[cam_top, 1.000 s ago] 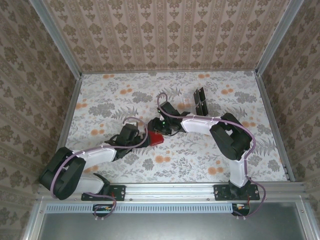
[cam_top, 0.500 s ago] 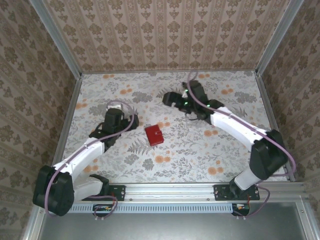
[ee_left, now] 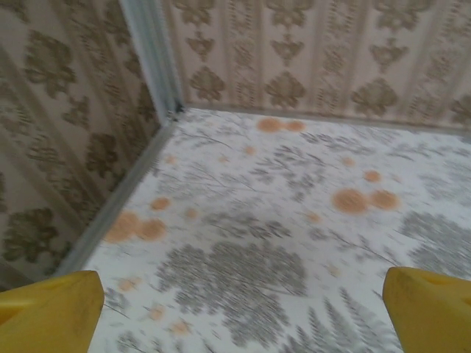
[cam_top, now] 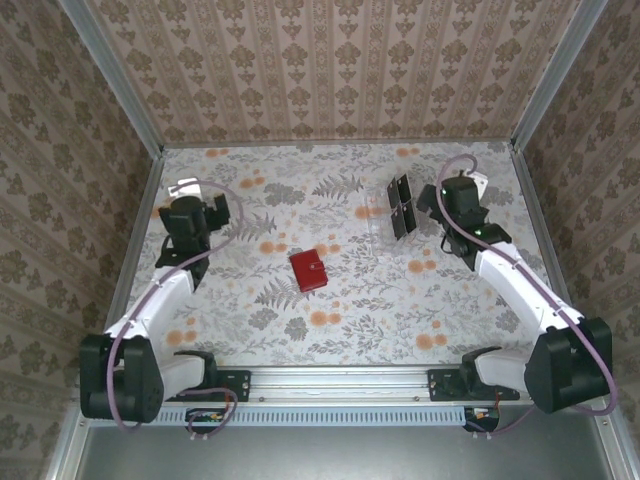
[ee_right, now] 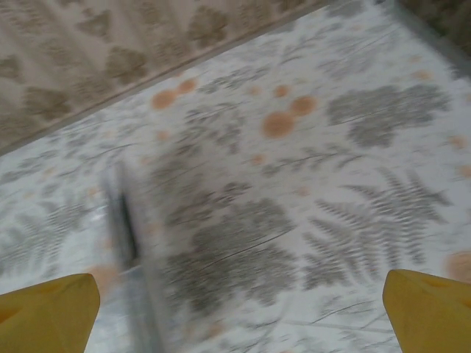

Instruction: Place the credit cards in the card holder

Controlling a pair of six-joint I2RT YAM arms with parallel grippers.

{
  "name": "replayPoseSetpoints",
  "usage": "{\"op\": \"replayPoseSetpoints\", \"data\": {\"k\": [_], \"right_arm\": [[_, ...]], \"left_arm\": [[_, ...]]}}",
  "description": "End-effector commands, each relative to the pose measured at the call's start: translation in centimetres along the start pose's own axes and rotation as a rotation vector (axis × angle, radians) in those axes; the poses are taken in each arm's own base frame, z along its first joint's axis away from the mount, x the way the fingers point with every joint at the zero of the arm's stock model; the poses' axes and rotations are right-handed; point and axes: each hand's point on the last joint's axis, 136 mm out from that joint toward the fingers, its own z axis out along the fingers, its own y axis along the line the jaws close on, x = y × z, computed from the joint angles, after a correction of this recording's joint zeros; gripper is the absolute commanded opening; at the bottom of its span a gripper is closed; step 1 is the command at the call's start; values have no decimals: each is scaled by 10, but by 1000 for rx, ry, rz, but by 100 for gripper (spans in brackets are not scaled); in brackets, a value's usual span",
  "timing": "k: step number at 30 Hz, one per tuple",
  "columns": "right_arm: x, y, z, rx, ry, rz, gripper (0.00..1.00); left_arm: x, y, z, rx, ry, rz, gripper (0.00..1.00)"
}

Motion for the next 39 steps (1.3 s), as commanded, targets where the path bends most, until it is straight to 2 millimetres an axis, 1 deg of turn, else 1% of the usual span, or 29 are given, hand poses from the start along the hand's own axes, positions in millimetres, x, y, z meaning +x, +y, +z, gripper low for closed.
{"op": "replayPoseSetpoints", "data": {"k": [1,3,4,5,6,8,9,10,12,13,14,17,18,19,20,21,22,24,25,26,28,29,31,39], "right_arm": [[-20,-40,2,137,-138,-14,100],[-8,-58,12,181,-129,-38,100],[-2,-64,17,200,-116,-53,100],[6,-71,23,225,-94,-75,100],[14,-77,29,246,-75,-104,100],[27,-80,40,260,-57,-161,100],[34,-82,46,262,-52,-184,100],[38,-82,50,255,-59,-196,100],[48,-81,57,226,-90,-211,100],[47,-77,59,201,-121,-214,100],[46,-72,58,169,-131,-227,100],[39,-58,54,70,-232,-233,100],[40,-55,53,41,-255,-239,100],[41,-52,52,17,-275,-240,100],[41,-50,50,-11,-307,-228,100],[52,-48,55,-41,-311,-243,100],[54,-42,55,-70,-319,-260,100],[63,-30,60,-135,-278,-303,100],[68,-25,64,-166,-284,-322,100],[67,-21,67,-175,-308,-333,100],[69,-24,75,-152,-205,-325,100],[68,-25,80,-174,-212,-309,100],[70,-27,80,-177,-186,-303,100],[69,-24,76,-172,-212,-319,100]], "left_arm": [[7,5,9,24,-42,46,100],[35,4,12,35,-3,71,100],[46,5,12,31,15,74,100],[62,6,13,26,35,77,100],[75,8,15,20,56,93,100],[95,9,18,10,75,101,100],[95,9,19,8,69,109,100],[92,4,21,34,58,110,100],[86,-5,24,79,-23,127,100],[88,-7,26,91,-33,137,100],[96,-9,29,100,-25,137,100],[106,-20,33,160,-30,159,100],[110,-23,36,172,-23,167,100],[107,-23,39,167,-26,172,100],[109,-22,41,174,4,159,100],[109,-21,43,178,4,151,100],[108,-21,43,183,2,148,100],[108,-21,44,190,8,145,100],[109,-21,44,193,12,142,100],[109,-21,44,200,15,137,100],[109,-21,45,207,18,134,100],[109,-21,46,209,22,131,100],[109,-20,46,214,24,126,100],[109,-20,45,213,23,128,100]]}}
